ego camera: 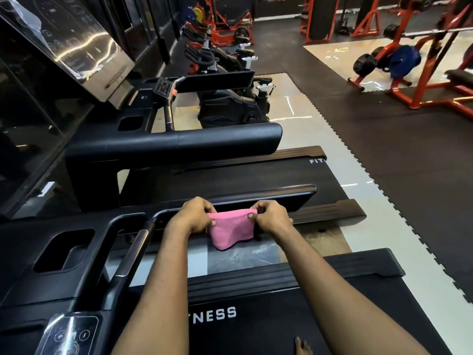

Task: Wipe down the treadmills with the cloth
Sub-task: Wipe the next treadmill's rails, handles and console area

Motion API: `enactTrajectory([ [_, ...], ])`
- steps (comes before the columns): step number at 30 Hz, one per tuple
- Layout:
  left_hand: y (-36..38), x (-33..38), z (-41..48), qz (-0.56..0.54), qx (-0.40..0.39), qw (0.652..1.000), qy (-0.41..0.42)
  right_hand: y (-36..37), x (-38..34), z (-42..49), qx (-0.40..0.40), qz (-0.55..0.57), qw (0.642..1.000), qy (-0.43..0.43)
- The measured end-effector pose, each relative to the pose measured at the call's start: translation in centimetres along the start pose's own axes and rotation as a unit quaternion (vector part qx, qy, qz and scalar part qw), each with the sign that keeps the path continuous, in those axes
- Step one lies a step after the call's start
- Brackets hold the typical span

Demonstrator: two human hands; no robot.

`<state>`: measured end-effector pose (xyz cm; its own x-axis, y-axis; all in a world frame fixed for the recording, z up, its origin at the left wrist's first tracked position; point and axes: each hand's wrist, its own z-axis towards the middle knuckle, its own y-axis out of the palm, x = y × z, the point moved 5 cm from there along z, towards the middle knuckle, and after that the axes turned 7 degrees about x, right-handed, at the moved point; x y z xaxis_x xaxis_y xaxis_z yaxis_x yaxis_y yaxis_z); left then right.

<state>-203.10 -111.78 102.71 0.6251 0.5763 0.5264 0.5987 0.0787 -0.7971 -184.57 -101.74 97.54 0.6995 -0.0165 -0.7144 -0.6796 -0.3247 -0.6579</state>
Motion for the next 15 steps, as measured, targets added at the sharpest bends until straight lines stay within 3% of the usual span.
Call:
enactTrajectory([
  [4,1.6,1.6,0.6,0.011,0.093,0.996,0.013,-2.0,1.1,0.2,0.077,-0.040,0.996,0.033],
  [12,4.4,7.3,2.8,-0.028,0.068,0.978,0.193,-5.4,6.5,0.8,0.166,0.089,0.978,0.089],
  [15,5.6,10.8,5.4,-0.034,0.057,0.966,0.250,-5.8,8.6,1.1,0.318,0.177,0.923,0.124],
])
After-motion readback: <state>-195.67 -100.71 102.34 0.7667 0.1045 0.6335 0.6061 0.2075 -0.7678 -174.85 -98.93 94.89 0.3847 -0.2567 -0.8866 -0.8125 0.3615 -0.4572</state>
